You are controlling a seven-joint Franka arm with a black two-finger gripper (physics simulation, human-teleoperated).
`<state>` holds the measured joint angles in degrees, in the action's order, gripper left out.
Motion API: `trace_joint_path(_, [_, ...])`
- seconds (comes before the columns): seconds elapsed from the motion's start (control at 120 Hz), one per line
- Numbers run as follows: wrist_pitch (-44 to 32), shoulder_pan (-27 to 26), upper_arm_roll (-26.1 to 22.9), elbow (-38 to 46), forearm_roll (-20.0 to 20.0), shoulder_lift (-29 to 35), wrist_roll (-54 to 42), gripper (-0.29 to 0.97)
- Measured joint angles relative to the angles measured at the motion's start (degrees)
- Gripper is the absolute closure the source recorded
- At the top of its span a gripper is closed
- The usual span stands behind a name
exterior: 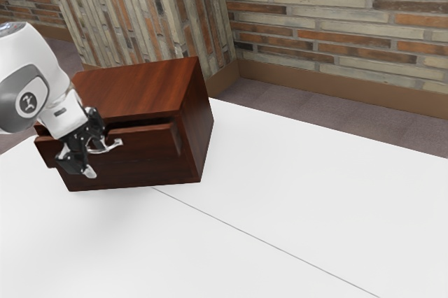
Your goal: Pull the drawer handle with one arm to open the drawer
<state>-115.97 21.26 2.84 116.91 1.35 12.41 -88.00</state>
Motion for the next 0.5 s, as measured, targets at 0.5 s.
trace_joint_path(0.5, [-0.72, 0.00, -0.03, 6.76, -1.39, 7.07, -0.34, 0.28])
